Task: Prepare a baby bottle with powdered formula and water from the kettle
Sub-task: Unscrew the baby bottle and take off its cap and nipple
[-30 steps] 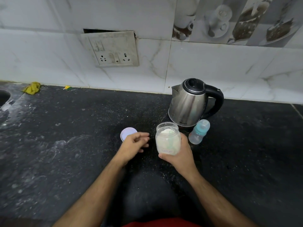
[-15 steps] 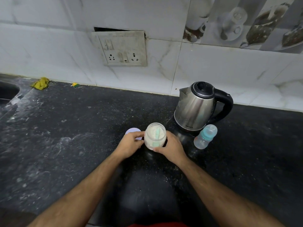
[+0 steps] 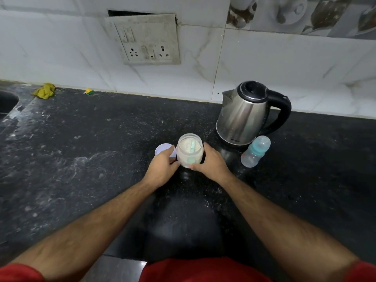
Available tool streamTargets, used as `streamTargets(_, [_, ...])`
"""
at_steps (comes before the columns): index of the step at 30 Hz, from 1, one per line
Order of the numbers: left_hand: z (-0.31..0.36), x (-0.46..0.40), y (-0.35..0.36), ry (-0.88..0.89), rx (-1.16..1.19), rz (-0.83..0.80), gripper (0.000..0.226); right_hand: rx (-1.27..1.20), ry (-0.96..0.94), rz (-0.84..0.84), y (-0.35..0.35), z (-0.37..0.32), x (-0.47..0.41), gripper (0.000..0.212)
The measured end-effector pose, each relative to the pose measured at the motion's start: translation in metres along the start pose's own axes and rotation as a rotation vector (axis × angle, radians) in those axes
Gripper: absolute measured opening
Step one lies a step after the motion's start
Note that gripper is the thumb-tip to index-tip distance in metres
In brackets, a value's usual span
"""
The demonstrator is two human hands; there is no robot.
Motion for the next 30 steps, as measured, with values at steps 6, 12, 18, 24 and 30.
streamTargets(6, [-0.005, 0.045, 0.018, 0.069, 0.117, 0.272, 0.033, -0.052, 0.013, 0.066, -0.012, 0.026, 0.032, 0.083])
streamTargets(12, [0.021, 0.057, 0.089, 0.19, 0.148, -0.047, 0.041, -0.139, -0.011, 0.193, -0.046, 0.073, 0.069, 0.031])
streamTargets(18, [0.065, 0.012, 0.136, 0.171, 0.123, -0.155, 0.056, -0.085, 0.088, 0.304, -0.084, 0.132, 0.073, 0.013])
streamTargets(24, [0.107, -0.027, 0.165, 0.151, 0.22, -0.182, 0.065, -0.144, 0.189, 0.356, -0.087, 0.161, 0.043, 0.084])
streamTargets(30, [0.107, -0.051, 0.175, 0.152, 0.257, -0.303, 0.065, -0.174, 0.159, 0.335, -0.083, 0.165, 0.018, 0.076])
Point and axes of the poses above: each hand's wrist, its own x-axis away from the middle knuckle, its own y-axis out of the palm, z = x × y, the point moved 5 cm from there along -x, towards the middle knuckle, and after that the axes turned 7 degrees about x, right-handed, at the moved point
